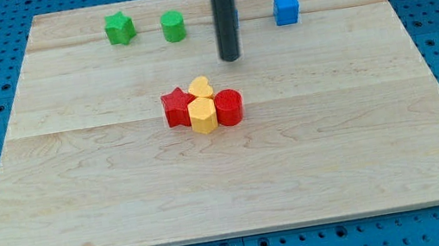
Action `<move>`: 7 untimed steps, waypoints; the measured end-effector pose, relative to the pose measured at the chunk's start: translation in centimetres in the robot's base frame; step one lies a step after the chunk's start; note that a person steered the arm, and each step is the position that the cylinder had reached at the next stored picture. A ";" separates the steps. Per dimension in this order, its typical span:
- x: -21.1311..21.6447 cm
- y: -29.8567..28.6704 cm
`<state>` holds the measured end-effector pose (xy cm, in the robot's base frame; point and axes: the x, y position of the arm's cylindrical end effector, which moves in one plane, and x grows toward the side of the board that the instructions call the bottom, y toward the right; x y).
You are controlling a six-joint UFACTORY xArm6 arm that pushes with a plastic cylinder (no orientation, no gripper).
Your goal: Slide the blue cube towards the center
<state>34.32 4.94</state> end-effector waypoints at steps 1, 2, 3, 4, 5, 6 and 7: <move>-0.9 7.7; -3.0 14.0; -6.5 16.4; -9.9 13.3; -10.9 9.9; -9.0 8.3; -7.6 7.9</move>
<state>26.69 12.88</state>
